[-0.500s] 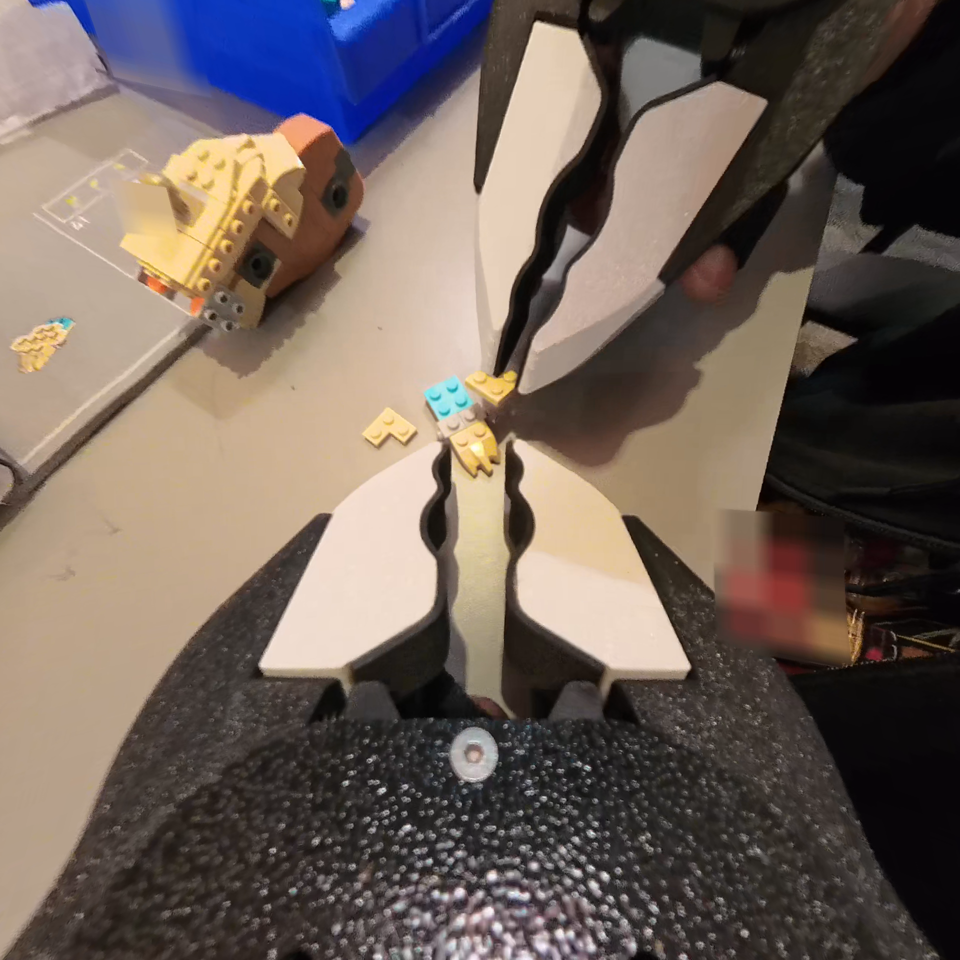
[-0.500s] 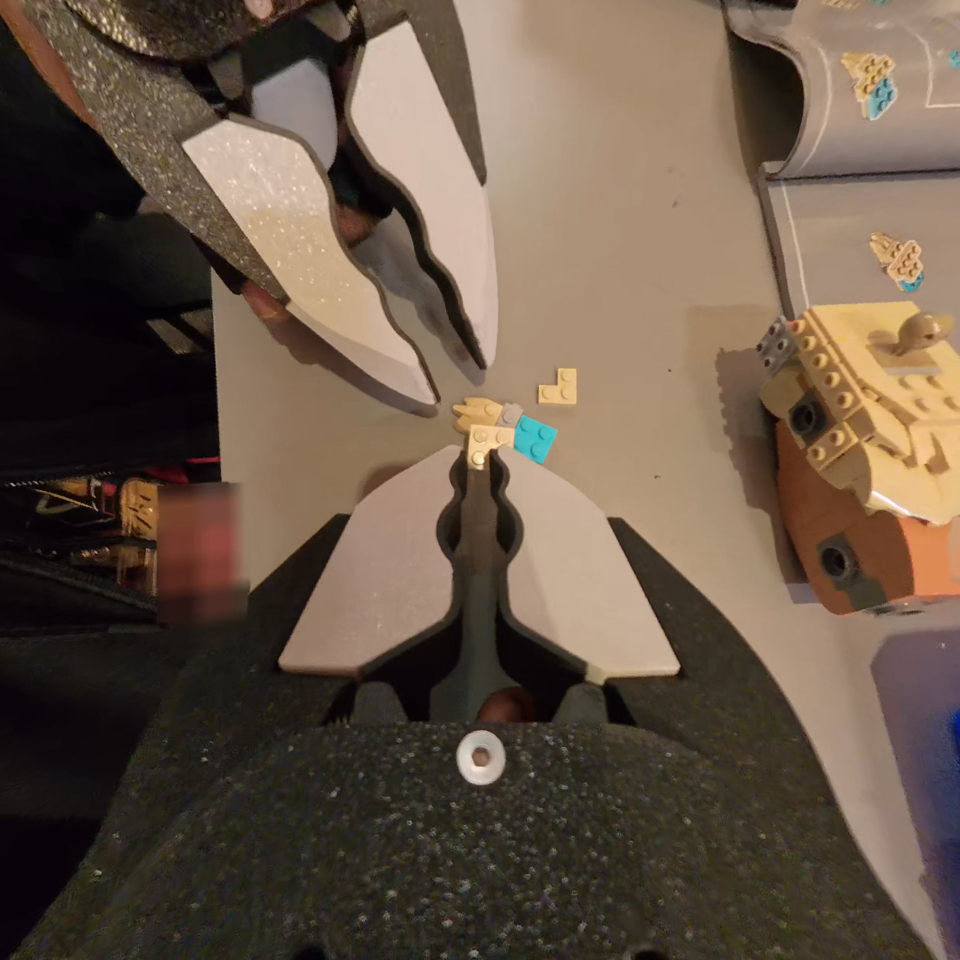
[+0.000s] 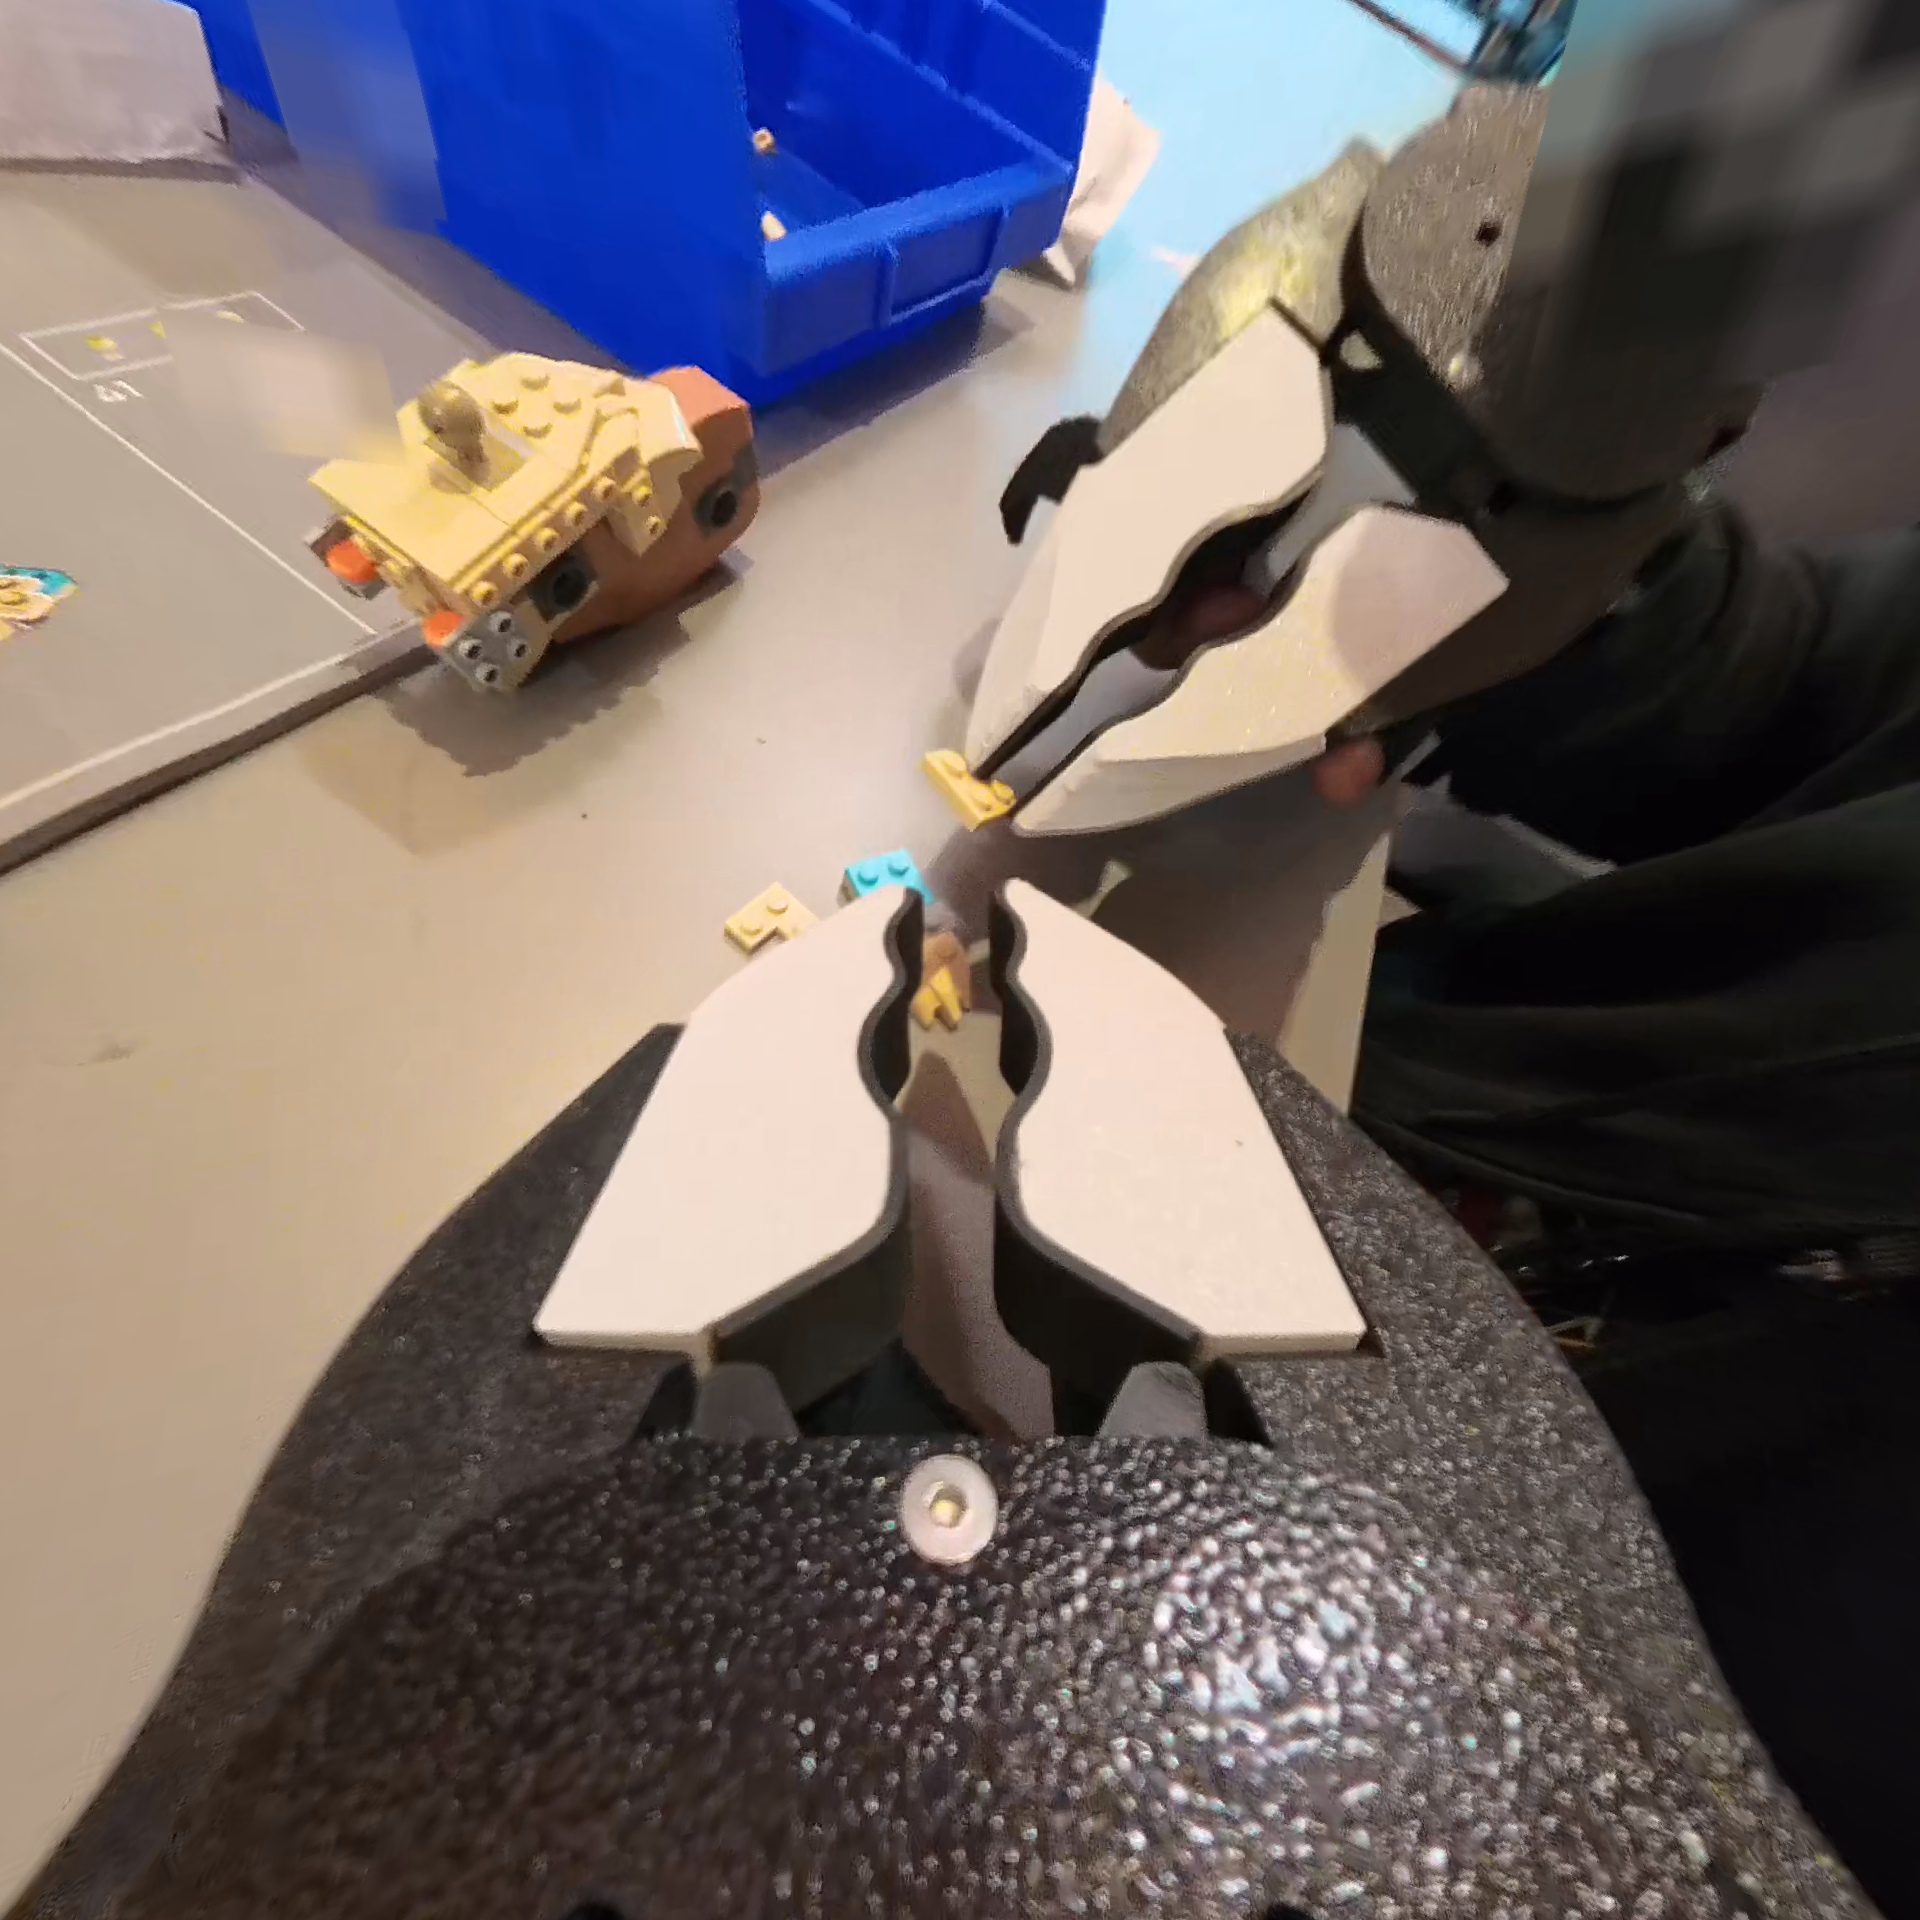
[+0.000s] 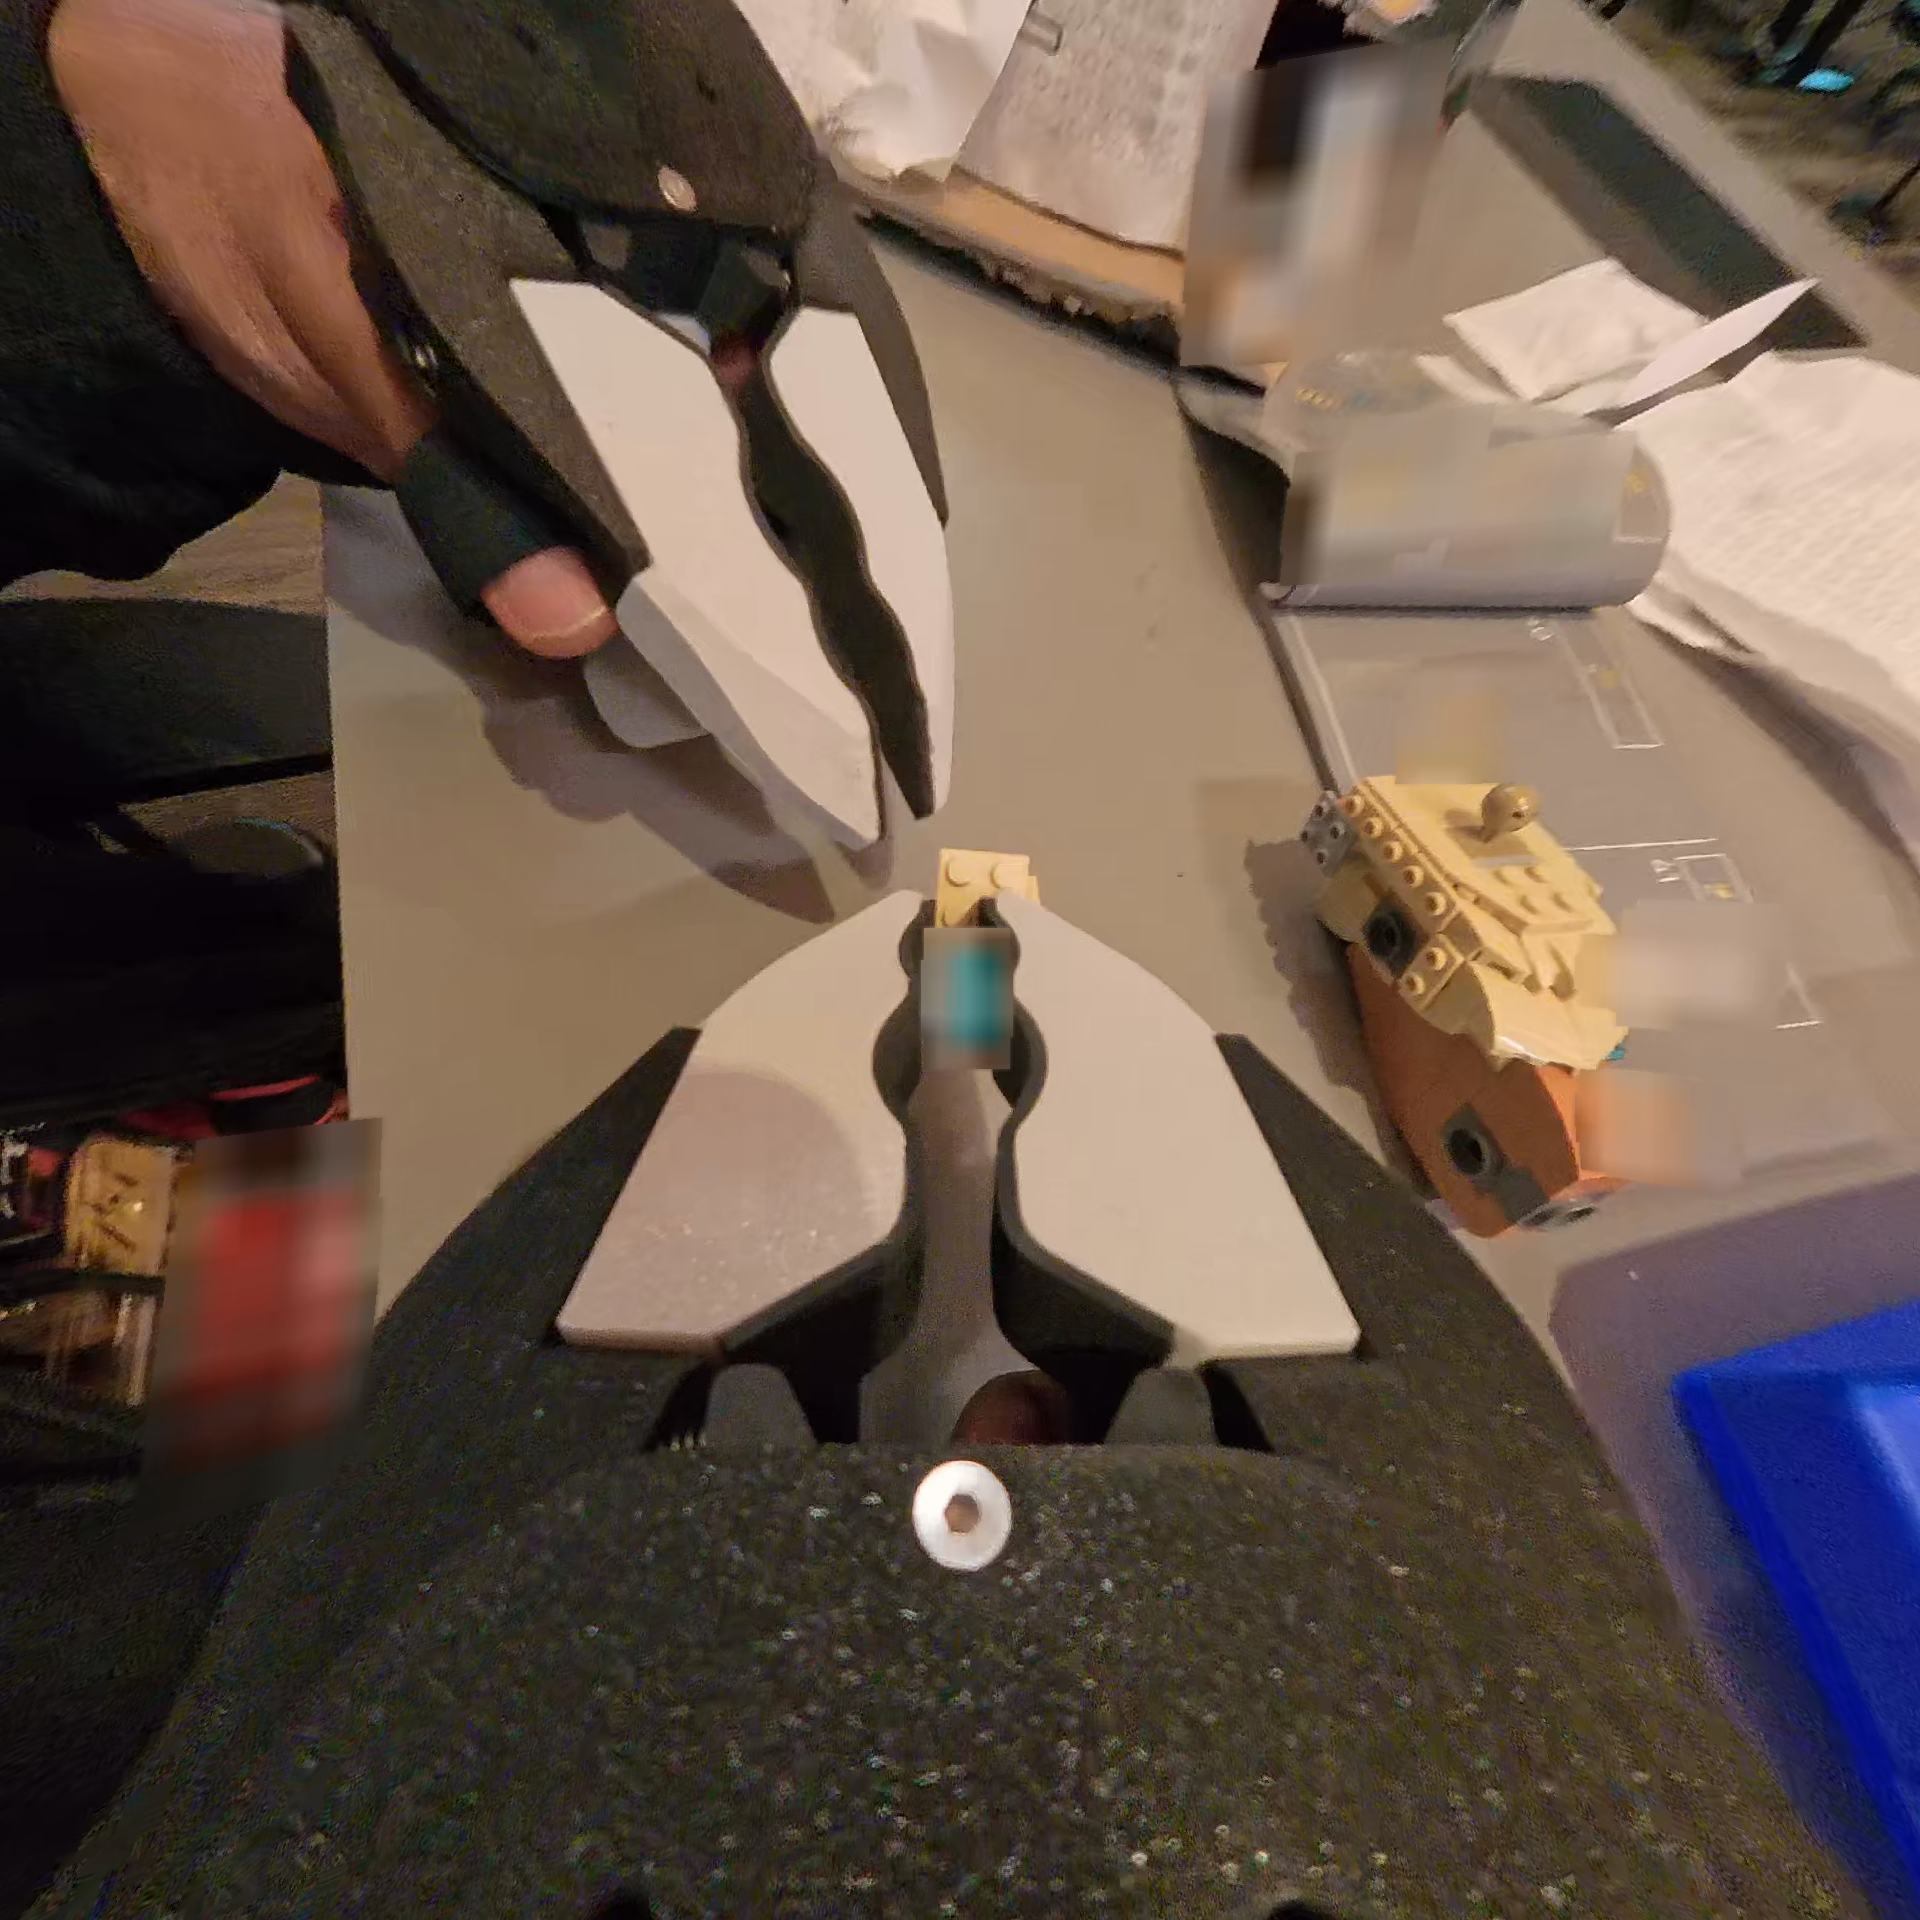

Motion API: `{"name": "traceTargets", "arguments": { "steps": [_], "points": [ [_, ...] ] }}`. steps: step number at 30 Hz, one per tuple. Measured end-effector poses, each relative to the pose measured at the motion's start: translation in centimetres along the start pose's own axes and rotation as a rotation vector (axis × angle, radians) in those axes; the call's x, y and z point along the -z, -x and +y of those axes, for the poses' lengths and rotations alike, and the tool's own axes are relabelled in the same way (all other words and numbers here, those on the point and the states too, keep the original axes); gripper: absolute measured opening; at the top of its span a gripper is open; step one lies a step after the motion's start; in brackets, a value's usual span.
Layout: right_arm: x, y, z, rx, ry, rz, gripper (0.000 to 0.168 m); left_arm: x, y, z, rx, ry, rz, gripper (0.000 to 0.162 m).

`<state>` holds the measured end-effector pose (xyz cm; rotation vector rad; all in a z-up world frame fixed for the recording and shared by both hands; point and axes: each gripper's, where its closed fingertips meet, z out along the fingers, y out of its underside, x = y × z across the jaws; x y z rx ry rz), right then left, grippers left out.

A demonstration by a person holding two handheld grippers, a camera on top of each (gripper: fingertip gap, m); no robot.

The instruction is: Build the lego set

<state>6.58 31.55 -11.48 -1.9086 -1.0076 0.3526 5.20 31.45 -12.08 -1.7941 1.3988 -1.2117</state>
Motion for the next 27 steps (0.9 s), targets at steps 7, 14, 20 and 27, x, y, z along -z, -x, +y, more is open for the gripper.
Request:
{"name": "traceTargets", "arguments": {
  "steps": [7, 14, 20, 27],
  "points": [
    [0.0, -0.3, -0.4, -0.072, -0.044, 0.116, 0.008, -0.6, -0.3, -1.3, 0.130, -0.057, 0.102, 0.010],
    [-0.4, 0.2, -0.3, -0.087, -0.056, 0.184, 0.007, -1.1, -0.2, -1.5, 0.204, -0.066, 0.139, 0.008],
    [-0.2, 0.4, -0.4, -0.076, -0.088, 0.197, 0.007, -1.0, -0.5, -1.6, 0.221, -0.063, 0.191, 0.005],
    [1.7, -0.2, -0.3, 0.243, -0.123, 0.151, 0.015, -0.5, -1.6, -1.1, 0.246, 0.033, 0.354, 0.004]
  ]
}}
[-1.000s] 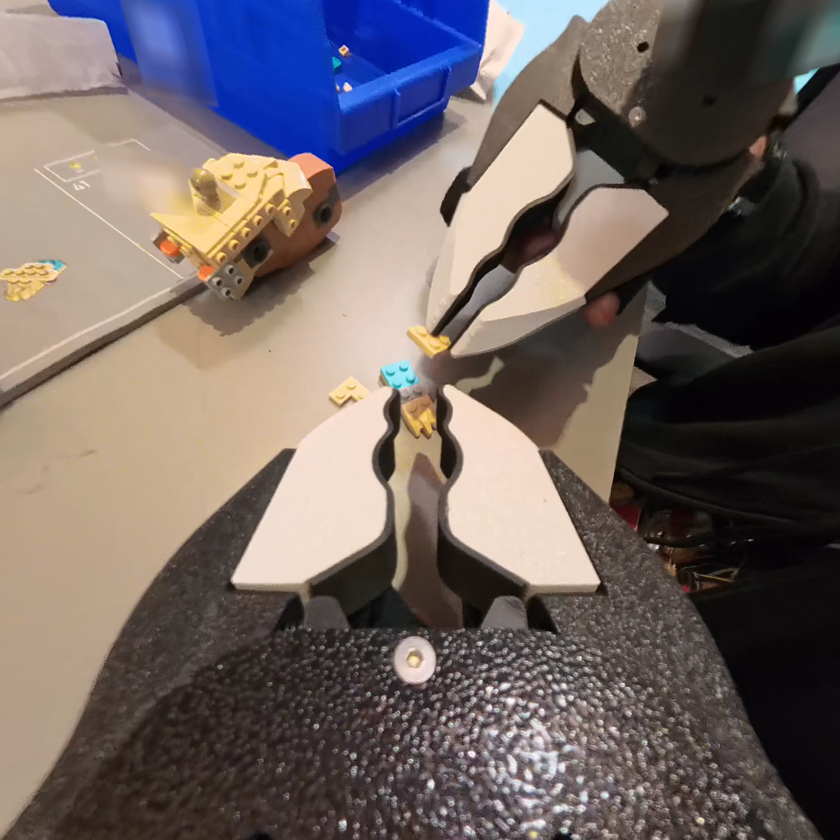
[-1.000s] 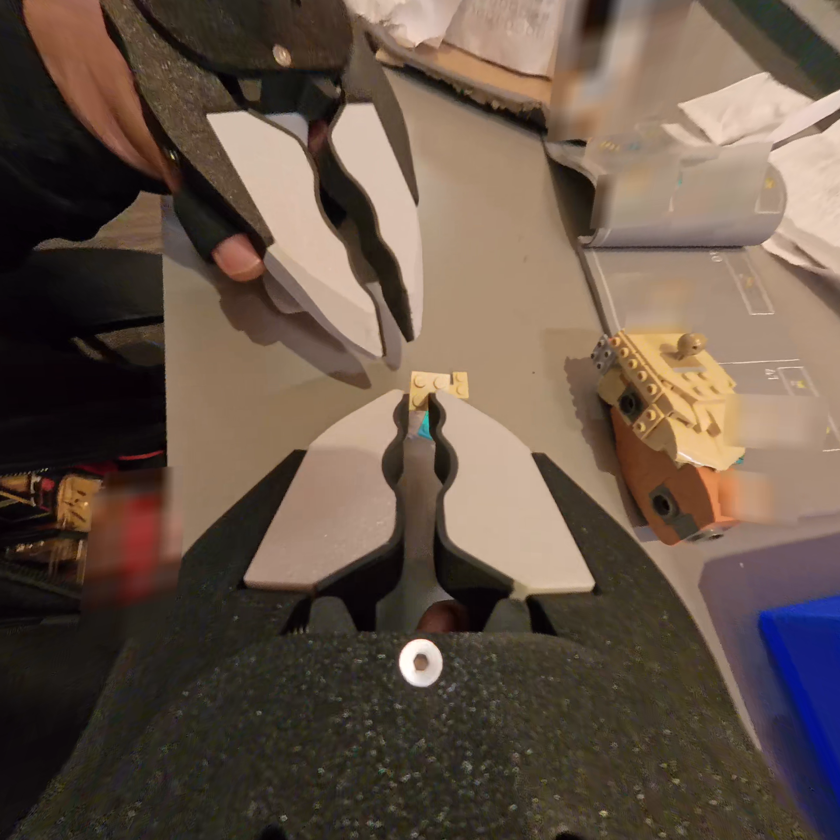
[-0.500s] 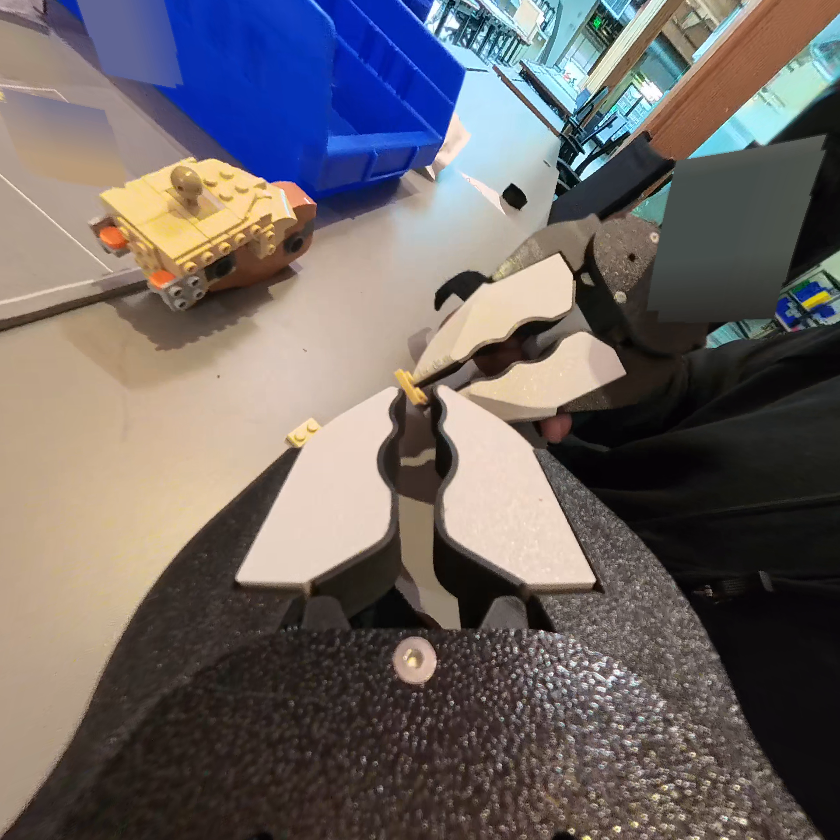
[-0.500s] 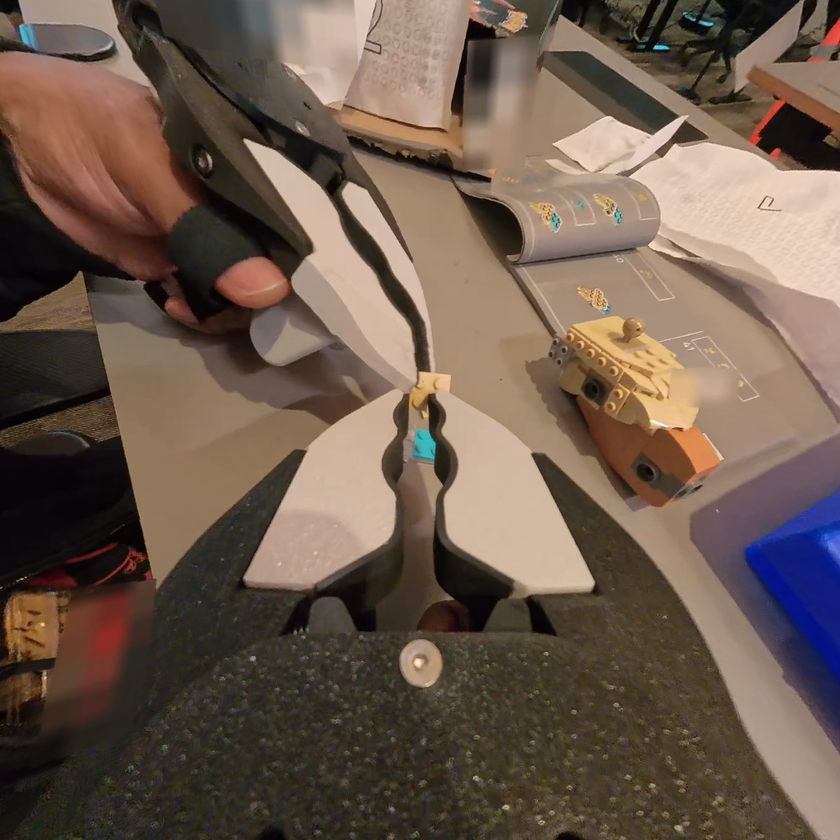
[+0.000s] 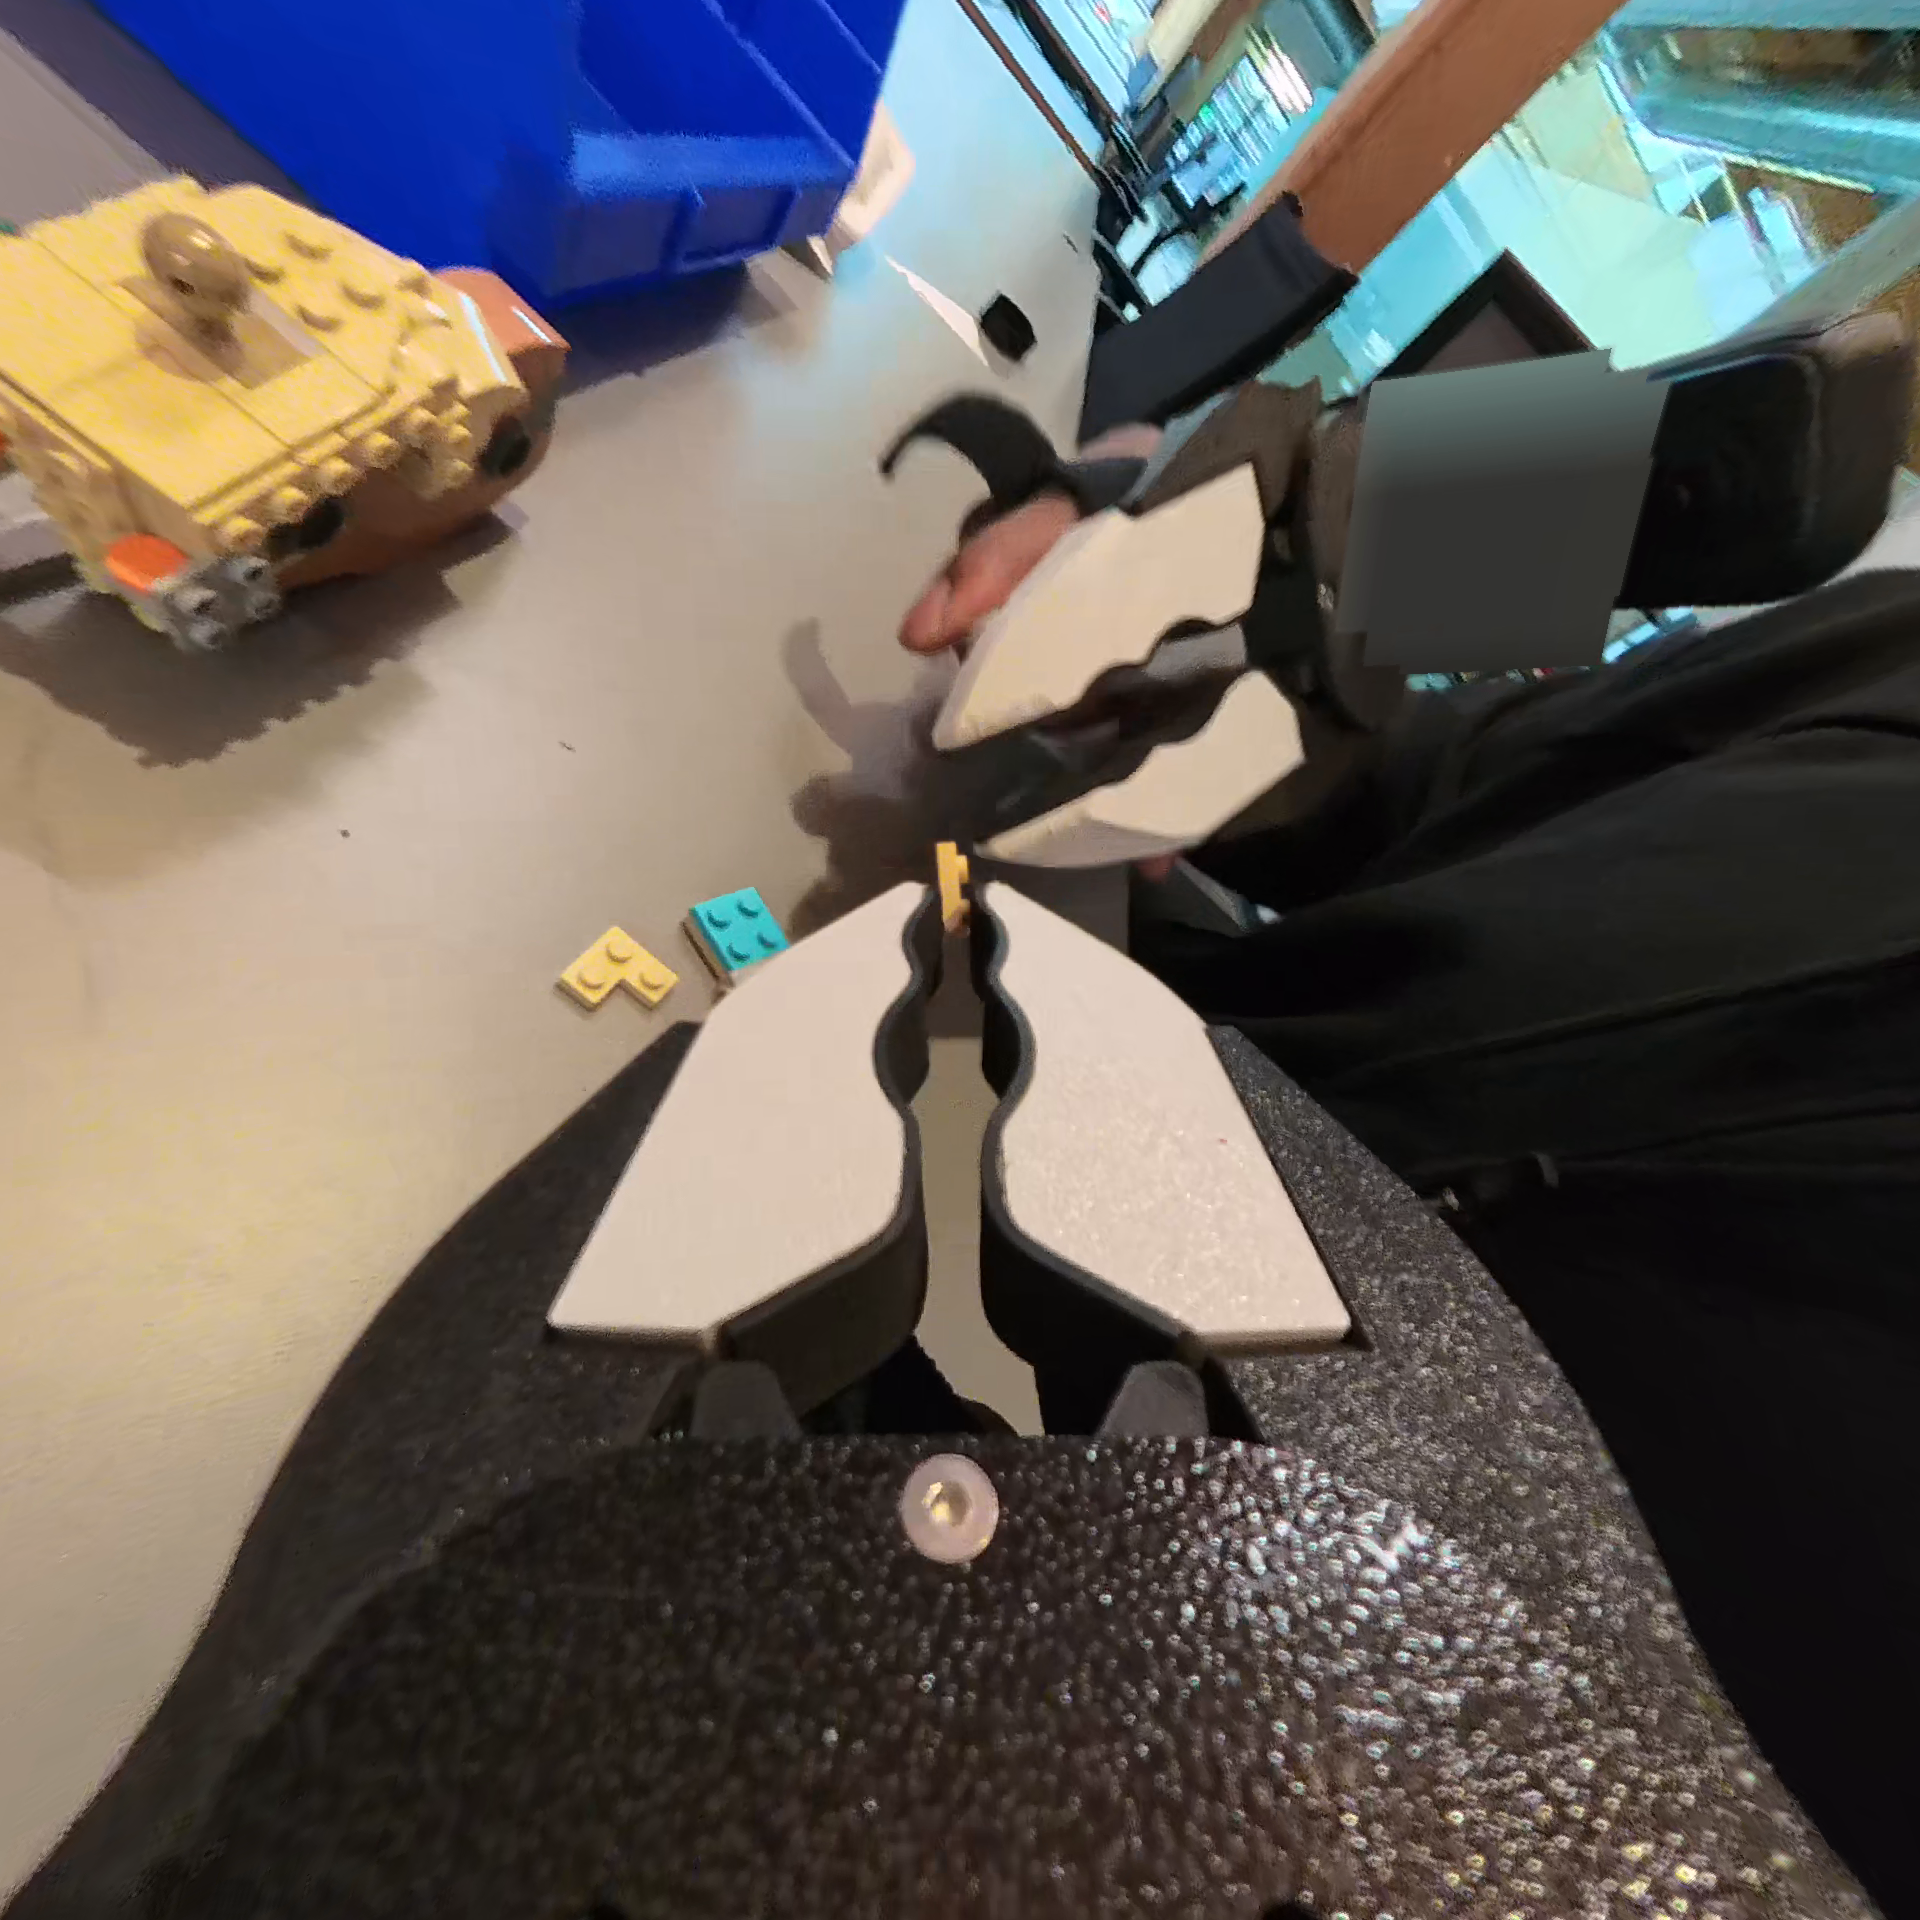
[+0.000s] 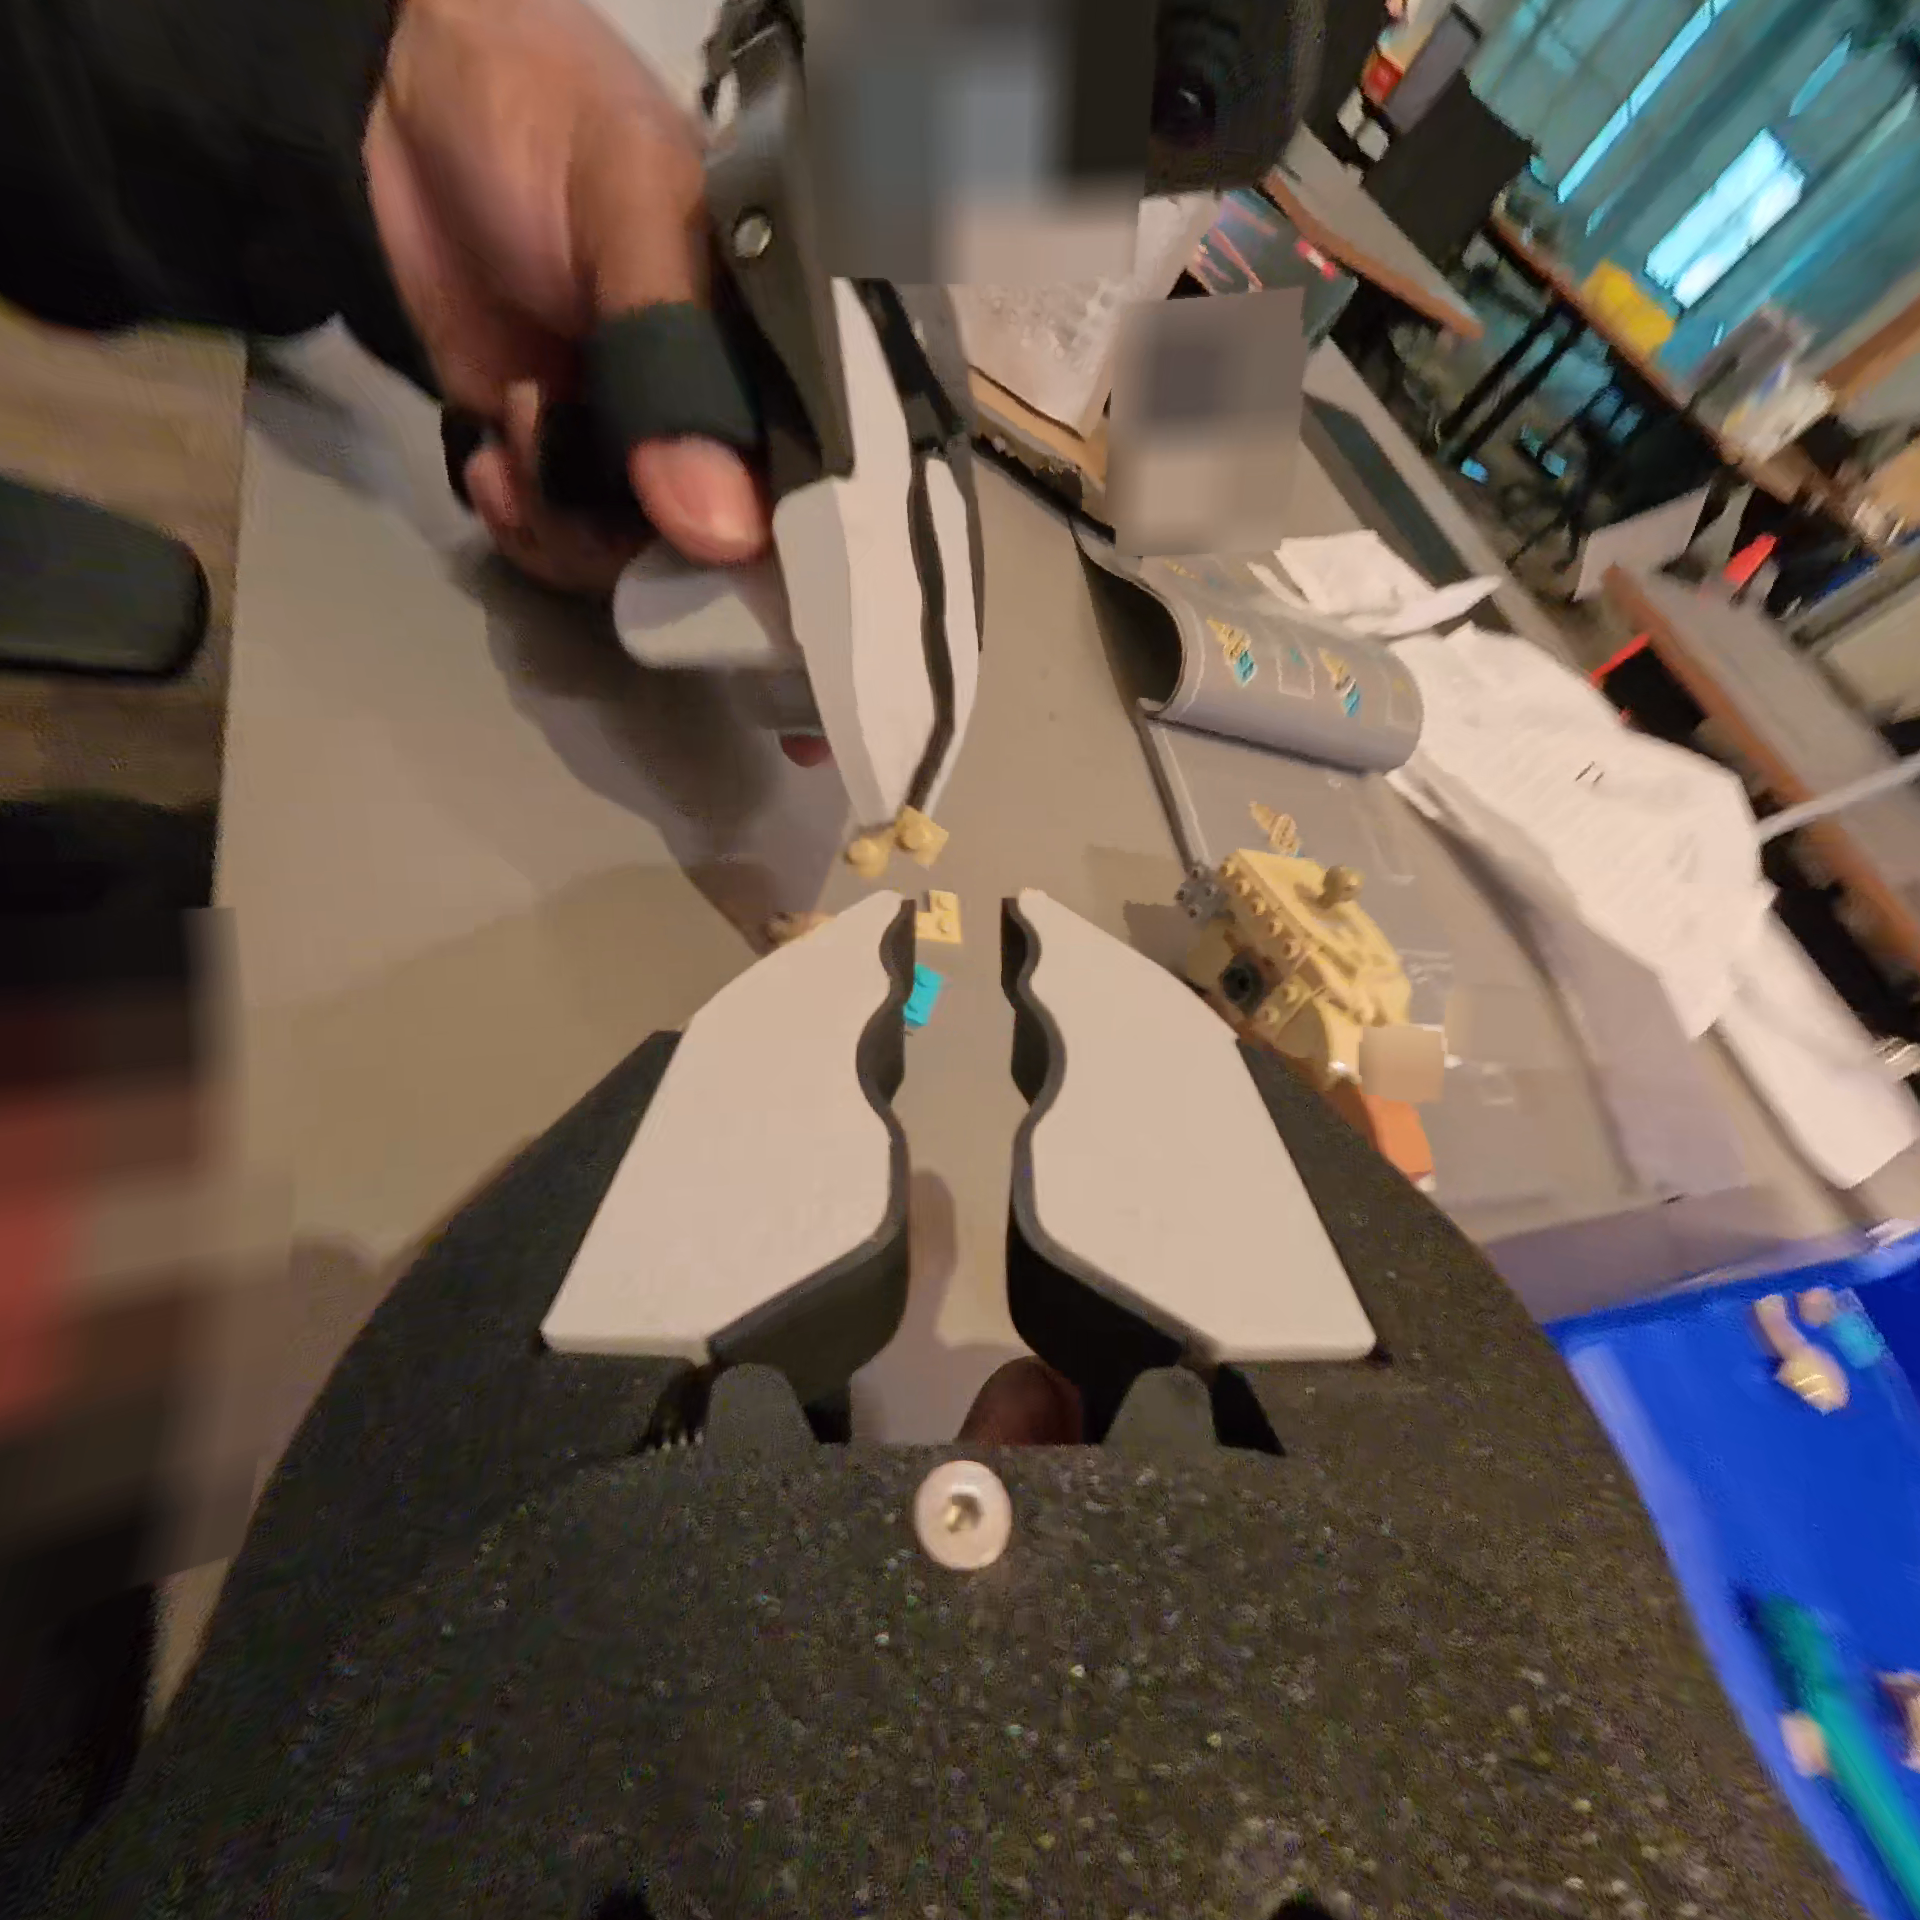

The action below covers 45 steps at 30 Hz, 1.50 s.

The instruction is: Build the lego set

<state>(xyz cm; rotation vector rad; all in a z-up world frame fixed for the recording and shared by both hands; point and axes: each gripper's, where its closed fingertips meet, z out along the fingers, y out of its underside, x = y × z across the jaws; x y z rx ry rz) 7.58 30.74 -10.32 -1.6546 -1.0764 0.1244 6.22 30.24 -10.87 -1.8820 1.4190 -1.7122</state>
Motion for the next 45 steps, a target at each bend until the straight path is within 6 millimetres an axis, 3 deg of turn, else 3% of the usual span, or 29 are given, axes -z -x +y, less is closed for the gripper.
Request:
{"name": "traceTargets", "arguments": {
  "steps": [4, 9, 16, 20, 25, 29, 33, 38, 45],
  "points": [
    [-0.1, -0.1, 0.8, 0.243, -0.005, -0.068, 0.017, -0.2, -0.6, 0.4, 0.022, 0.101, 0.078, 0.004],
    [-0.2, 0.8, 0.4, 0.398, -0.059, -0.151, 0.019, -0.8, -0.4, 1.0, 0.043, 0.204, 0.106, 0.004],
    [-0.7, 2.1, 0.6, 0.490, -0.050, -0.196, 0.018, -1.1, -0.5, 1.7, 0.057, 0.254, 0.129, 0.004],
    [-0.9, 2.4, 0.8, 0.489, -0.041, -0.200, 0.008, -1.1, -0.4, 1.8, 0.058, 0.260, 0.130, 0.004],
    [-1.2, 2.1, 1.2, 0.341, 0.020, -0.179, 0.008, -1.1, 0.1, 1.3, 0.053, 0.213, 0.097, 0.006],
    [-1.5, 1.4, 2.6, 0.025, 0.172, -0.122, 0.008, -0.1, 1.3, 0.6, 0.014, 0.148, 0.008, 0.013],
    [-1.8, 2.5, 3.1, -0.277, 0.253, -0.127, 0.008, 0.4, 2.8, 1.6, -0.066, 0.182, -0.147, 0.013],
    [-2.3, 2.8, 4.0, -0.341, 0.343, -0.068, 0.008, 0.2, 3.7, 3.2, -0.254, 0.288, -0.360, 0.016],
    [-2.5, 2.5, 4.4, -0.363, 0.377, -0.037, 0.008, -0.4, 4.0, 4.0, -0.395, 0.350, -0.499, 0.021]
  ]
}}
